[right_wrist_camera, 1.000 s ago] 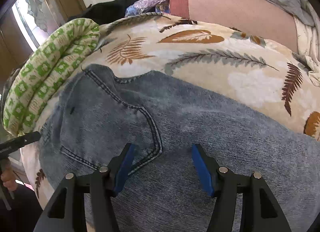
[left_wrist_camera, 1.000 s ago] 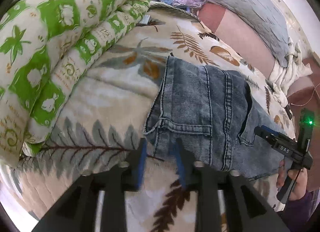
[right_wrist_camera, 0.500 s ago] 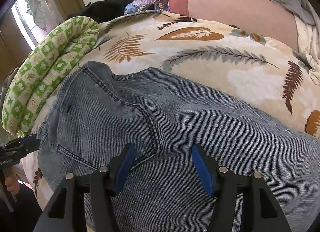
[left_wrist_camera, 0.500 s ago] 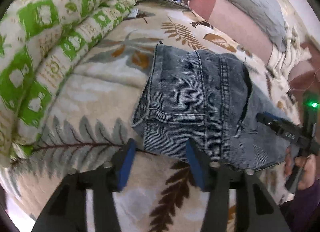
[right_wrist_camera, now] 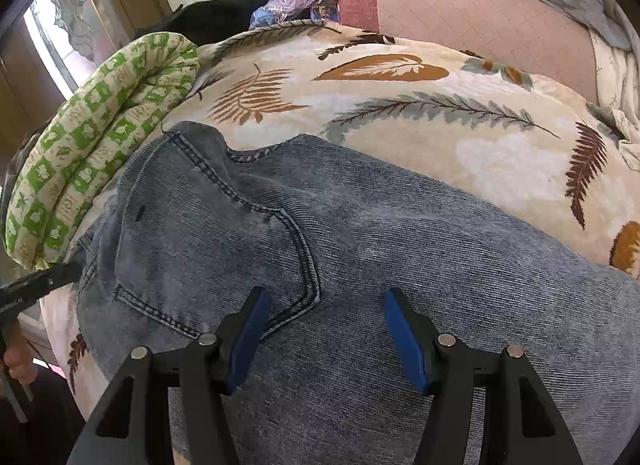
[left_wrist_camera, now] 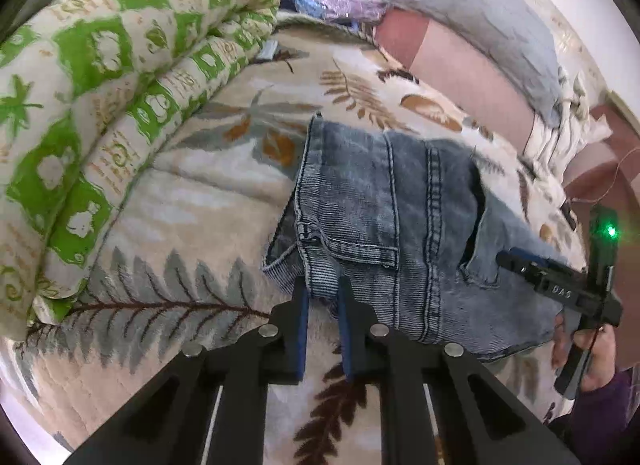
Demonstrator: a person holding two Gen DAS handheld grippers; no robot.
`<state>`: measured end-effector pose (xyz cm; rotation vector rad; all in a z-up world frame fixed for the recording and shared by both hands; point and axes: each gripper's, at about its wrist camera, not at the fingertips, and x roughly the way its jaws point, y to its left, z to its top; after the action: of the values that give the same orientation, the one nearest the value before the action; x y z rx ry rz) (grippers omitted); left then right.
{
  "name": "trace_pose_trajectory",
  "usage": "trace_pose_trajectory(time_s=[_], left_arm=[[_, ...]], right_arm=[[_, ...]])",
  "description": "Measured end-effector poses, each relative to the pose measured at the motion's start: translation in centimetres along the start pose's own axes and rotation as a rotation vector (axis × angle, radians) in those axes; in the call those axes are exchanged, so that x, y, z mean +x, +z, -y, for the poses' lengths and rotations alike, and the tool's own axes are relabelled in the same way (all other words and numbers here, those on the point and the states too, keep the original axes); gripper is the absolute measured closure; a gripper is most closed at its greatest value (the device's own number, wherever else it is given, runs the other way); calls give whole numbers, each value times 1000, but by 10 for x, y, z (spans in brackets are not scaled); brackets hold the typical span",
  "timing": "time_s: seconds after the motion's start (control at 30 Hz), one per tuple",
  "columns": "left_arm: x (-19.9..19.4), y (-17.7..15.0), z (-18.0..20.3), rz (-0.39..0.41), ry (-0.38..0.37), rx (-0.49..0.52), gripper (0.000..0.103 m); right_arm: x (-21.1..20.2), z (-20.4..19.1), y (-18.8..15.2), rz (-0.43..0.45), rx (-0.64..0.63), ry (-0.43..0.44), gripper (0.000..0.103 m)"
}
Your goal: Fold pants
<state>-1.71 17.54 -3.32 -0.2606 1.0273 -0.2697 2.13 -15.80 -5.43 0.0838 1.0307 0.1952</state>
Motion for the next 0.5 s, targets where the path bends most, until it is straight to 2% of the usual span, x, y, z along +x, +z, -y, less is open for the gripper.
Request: trace_pose_trajectory(time_s=[0.17,0.27,0.37,0.5], left_arm=[[-26,-8,1,69,5,-2,90],[-37,-23,1,85,41,12,90],[-29,-32,0,39,67,19,89],[-15,-32,-10,-23,60,-42,89]], right_arm=[[-11,3,2,41,18,52,39],[-18,-1,3,74,20,107,39],[-19,-9,2,82,-9,111,39],[6,-11,-6,-16,-10,54,39]])
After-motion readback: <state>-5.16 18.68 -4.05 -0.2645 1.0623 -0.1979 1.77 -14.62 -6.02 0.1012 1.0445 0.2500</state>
